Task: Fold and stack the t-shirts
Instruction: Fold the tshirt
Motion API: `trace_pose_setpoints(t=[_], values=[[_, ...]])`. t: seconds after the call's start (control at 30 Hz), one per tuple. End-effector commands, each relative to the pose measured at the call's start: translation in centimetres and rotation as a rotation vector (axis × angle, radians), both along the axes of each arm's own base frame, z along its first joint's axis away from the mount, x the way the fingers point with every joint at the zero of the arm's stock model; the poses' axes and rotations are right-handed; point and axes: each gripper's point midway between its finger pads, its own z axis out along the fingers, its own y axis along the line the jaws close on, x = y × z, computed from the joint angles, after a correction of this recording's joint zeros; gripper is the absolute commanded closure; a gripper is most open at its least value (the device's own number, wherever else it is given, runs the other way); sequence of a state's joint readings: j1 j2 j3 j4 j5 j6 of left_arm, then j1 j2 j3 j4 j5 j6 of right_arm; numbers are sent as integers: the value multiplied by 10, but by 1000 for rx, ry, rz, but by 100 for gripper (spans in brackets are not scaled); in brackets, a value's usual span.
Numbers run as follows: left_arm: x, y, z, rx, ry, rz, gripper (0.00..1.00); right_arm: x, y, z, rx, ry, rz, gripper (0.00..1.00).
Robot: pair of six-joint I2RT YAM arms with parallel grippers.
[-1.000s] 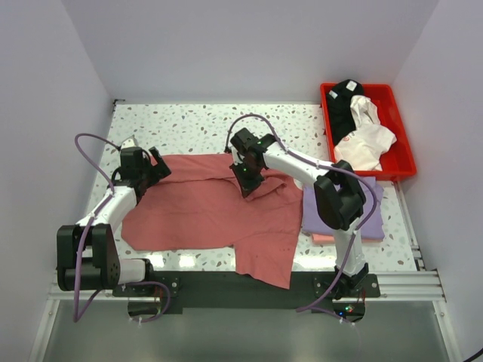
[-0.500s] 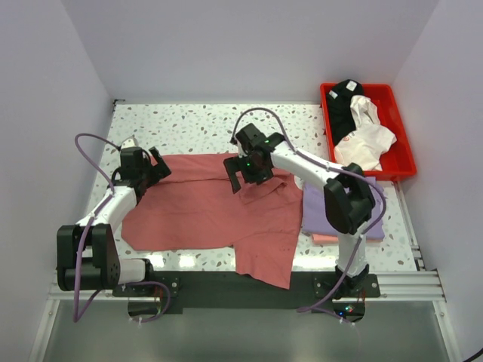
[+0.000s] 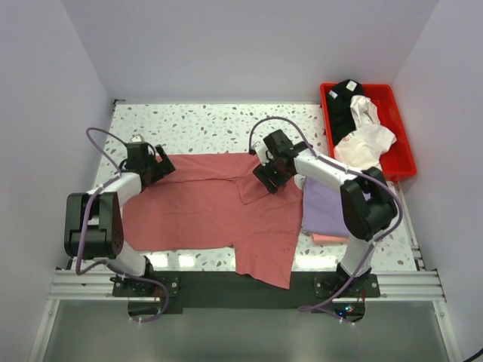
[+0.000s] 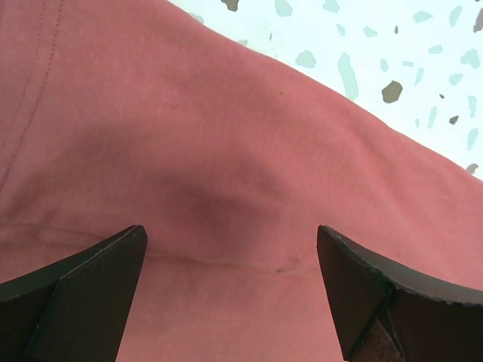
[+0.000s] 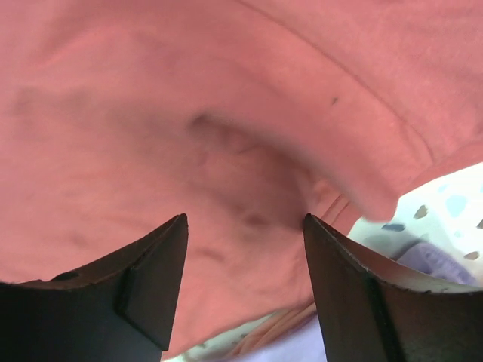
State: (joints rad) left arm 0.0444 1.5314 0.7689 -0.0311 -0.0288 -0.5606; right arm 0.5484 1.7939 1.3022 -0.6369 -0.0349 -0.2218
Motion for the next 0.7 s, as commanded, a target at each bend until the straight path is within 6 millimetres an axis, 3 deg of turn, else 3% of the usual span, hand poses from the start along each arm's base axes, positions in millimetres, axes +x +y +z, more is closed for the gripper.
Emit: trace_pose_setpoints(t=[0.0, 0.27, 0.3, 0.43, 0.67], values=[[33, 2, 15, 0, -75, 12, 0, 40, -12, 6, -106, -125, 17, 34], [44, 21, 6, 49, -37, 90, 0, 42, -18, -5, -167, -101, 52, 37], [44, 23, 2, 49, -28, 96, 0, 42, -20, -5, -176, -105, 52, 39], [38, 30, -7, 47, 22, 116, 0, 44, -27, -8, -220, -105, 40, 65], [33, 39, -14, 56, 44, 141, 0, 40, -29, -17, -238, -61, 43, 73]])
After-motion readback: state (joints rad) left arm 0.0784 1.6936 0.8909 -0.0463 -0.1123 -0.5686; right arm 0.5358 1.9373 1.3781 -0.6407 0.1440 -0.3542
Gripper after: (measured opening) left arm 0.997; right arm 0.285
